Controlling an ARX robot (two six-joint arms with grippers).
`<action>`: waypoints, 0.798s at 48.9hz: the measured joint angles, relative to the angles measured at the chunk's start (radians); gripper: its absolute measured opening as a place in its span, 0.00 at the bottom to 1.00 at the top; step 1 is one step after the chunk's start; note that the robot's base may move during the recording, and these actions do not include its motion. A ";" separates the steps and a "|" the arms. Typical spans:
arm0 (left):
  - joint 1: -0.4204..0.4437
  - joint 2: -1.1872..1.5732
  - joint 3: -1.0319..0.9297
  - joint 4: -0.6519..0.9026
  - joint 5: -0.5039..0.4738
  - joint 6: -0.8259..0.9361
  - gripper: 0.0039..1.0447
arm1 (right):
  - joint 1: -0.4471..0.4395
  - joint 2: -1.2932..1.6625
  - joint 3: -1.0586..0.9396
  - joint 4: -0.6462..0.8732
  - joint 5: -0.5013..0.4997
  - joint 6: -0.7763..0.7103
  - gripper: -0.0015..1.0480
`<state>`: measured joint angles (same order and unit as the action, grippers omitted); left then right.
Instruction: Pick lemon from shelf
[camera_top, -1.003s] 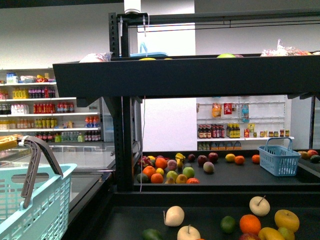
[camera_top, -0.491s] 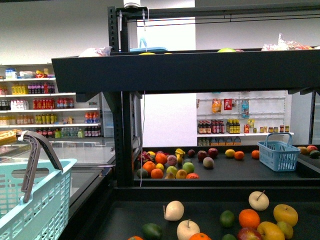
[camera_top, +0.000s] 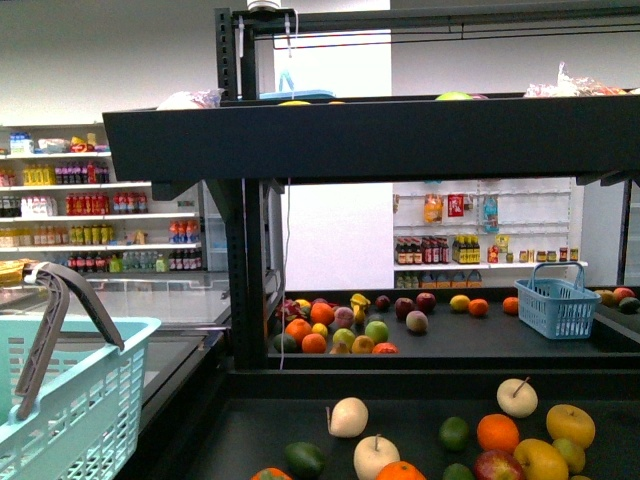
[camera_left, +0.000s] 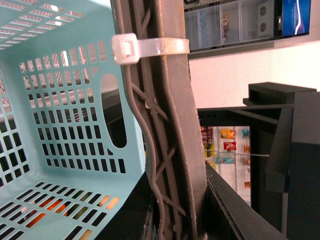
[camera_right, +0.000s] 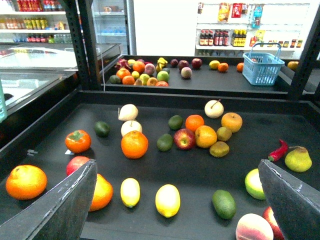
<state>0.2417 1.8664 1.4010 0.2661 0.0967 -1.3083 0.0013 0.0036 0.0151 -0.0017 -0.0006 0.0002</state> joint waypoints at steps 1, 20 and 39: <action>0.000 -0.011 -0.009 0.000 0.015 0.019 0.19 | 0.000 0.000 0.000 0.000 0.000 0.000 0.93; -0.047 -0.249 -0.107 -0.061 0.265 0.384 0.18 | 0.000 0.000 0.000 0.000 0.000 0.000 0.93; -0.279 -0.332 -0.230 -0.101 0.349 0.584 0.18 | 0.000 0.000 0.000 0.000 0.000 0.000 0.93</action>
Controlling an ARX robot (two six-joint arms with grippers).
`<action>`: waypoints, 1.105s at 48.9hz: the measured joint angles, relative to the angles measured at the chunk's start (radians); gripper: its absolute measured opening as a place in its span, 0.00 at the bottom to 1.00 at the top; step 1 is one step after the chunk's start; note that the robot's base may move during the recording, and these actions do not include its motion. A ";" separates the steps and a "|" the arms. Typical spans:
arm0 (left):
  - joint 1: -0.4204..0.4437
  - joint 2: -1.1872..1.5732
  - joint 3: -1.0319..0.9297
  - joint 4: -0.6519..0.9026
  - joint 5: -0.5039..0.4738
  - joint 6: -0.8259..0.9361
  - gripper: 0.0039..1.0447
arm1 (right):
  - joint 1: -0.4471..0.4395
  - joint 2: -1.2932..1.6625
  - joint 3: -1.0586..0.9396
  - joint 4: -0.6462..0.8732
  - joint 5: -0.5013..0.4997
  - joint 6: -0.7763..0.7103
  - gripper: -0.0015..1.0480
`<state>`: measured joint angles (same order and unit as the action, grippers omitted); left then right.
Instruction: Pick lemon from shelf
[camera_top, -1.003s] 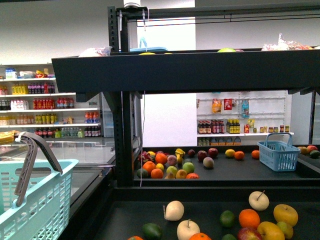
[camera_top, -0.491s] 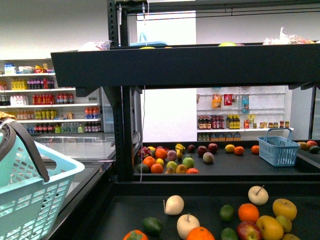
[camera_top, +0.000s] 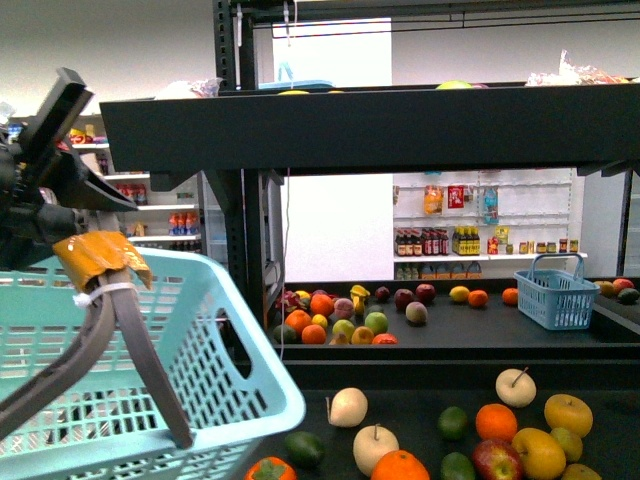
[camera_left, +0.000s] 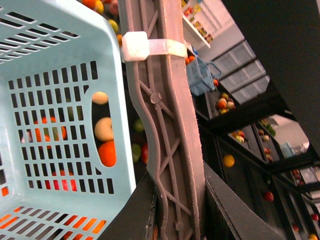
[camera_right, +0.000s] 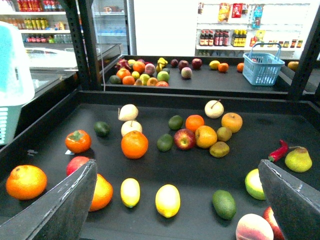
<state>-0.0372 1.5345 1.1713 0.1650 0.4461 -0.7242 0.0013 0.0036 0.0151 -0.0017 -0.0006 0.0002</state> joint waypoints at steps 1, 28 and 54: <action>-0.011 0.003 -0.001 0.002 0.002 0.001 0.18 | 0.000 0.000 0.000 0.000 0.000 0.000 0.93; -0.222 0.224 0.084 0.007 0.020 0.163 0.18 | 0.000 0.000 0.000 0.000 0.000 0.000 0.93; -0.310 0.375 0.174 0.026 0.036 0.248 0.17 | 0.000 0.000 0.000 0.000 0.000 0.000 0.93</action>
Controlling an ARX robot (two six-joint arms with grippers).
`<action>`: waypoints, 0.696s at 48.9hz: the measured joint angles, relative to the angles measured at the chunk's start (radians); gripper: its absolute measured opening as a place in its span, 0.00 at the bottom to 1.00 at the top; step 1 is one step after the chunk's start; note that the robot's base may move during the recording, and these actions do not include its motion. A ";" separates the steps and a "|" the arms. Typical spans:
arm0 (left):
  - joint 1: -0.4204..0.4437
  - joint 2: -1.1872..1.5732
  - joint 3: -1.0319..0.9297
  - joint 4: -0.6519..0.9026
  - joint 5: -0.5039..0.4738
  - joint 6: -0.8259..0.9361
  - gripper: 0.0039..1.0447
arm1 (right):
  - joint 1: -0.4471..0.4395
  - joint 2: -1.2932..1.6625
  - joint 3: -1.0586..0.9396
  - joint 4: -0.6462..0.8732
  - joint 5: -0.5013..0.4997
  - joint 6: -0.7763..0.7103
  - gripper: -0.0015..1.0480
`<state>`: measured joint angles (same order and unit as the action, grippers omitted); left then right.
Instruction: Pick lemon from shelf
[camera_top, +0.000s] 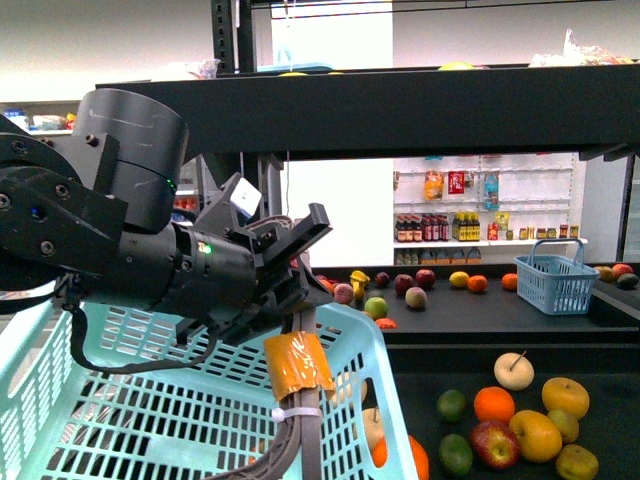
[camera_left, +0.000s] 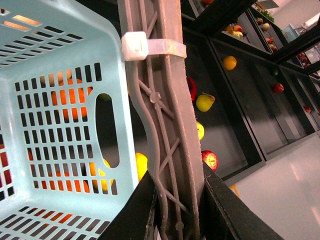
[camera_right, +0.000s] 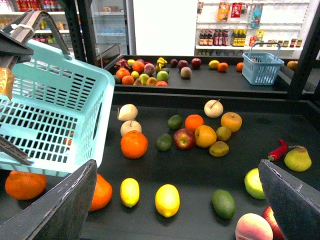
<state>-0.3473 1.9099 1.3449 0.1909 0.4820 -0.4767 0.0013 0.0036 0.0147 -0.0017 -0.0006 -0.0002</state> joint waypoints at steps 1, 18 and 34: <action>-0.003 0.006 0.004 0.002 0.000 -0.001 0.17 | 0.000 0.000 0.000 0.000 0.000 0.000 0.93; -0.025 0.038 0.043 0.012 -0.034 -0.001 0.17 | -0.058 0.505 0.141 0.113 0.159 0.089 0.93; -0.025 0.039 0.045 0.012 -0.033 -0.002 0.17 | -0.196 1.622 0.748 0.299 -0.102 0.032 0.93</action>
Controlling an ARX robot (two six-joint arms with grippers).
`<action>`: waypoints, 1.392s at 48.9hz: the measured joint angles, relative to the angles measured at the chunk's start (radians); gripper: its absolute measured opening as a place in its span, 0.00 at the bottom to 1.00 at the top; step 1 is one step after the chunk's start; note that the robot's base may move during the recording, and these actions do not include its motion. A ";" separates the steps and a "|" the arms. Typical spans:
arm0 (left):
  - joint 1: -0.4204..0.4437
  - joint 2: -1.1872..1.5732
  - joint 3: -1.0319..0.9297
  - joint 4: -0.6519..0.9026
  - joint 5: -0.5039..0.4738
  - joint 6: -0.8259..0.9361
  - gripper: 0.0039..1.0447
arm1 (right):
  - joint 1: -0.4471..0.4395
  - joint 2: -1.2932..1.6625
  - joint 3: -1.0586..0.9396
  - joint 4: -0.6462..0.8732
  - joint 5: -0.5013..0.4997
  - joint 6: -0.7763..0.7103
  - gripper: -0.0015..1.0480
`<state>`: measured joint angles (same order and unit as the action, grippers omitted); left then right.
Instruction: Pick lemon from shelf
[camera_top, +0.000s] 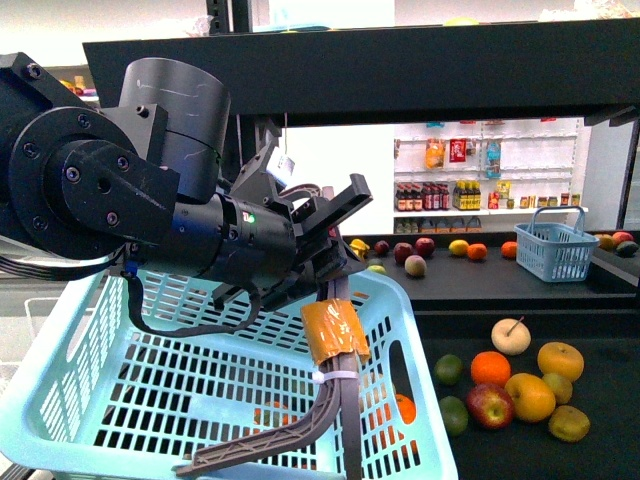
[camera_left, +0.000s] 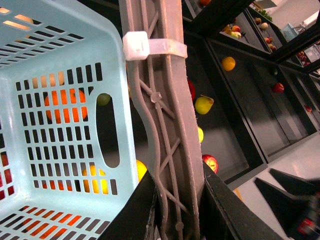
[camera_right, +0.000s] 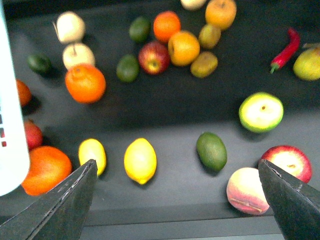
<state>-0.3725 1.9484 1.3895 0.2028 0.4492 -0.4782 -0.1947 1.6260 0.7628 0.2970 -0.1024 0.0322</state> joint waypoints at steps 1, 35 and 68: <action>0.000 0.001 0.000 0.000 0.000 0.000 0.17 | 0.006 0.067 0.047 -0.017 -0.012 -0.004 0.93; 0.000 0.001 0.000 0.000 0.000 -0.004 0.17 | 0.133 0.812 0.623 -0.233 0.040 -0.042 0.93; 0.000 0.001 0.000 0.000 -0.001 -0.004 0.17 | 0.188 1.046 0.858 -0.315 0.112 -0.079 0.93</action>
<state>-0.3725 1.9495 1.3895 0.2028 0.4480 -0.4820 -0.0067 2.6724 1.6211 -0.0185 0.0097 -0.0471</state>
